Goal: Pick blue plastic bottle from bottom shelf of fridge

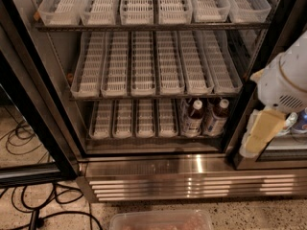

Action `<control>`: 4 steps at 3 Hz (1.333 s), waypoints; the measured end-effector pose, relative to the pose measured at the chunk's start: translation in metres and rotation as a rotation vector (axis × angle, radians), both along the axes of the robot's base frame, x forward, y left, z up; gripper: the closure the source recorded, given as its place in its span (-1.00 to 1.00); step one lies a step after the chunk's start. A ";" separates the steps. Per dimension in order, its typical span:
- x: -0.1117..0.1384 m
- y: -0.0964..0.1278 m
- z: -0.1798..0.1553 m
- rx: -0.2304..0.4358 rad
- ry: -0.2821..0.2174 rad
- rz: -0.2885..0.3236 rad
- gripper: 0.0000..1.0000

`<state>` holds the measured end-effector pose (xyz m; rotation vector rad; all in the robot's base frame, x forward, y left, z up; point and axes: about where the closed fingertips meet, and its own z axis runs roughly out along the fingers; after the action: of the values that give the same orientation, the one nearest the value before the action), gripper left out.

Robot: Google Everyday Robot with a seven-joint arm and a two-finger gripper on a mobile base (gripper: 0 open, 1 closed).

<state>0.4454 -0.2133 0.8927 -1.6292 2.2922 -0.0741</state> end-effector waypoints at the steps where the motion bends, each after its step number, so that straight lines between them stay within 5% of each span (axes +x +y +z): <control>1: -0.006 0.000 -0.060 0.046 -0.005 0.007 -1.00; 2: -0.014 0.004 -0.115 0.122 -0.015 0.010 -1.00; 4: 0.001 0.003 -0.131 0.167 -0.014 0.031 -1.00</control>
Offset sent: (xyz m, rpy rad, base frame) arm -0.0210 0.0088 -0.1839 0.2321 -0.0291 0.0072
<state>0.4461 -0.2098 0.7618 -1.5739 2.1973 0.1093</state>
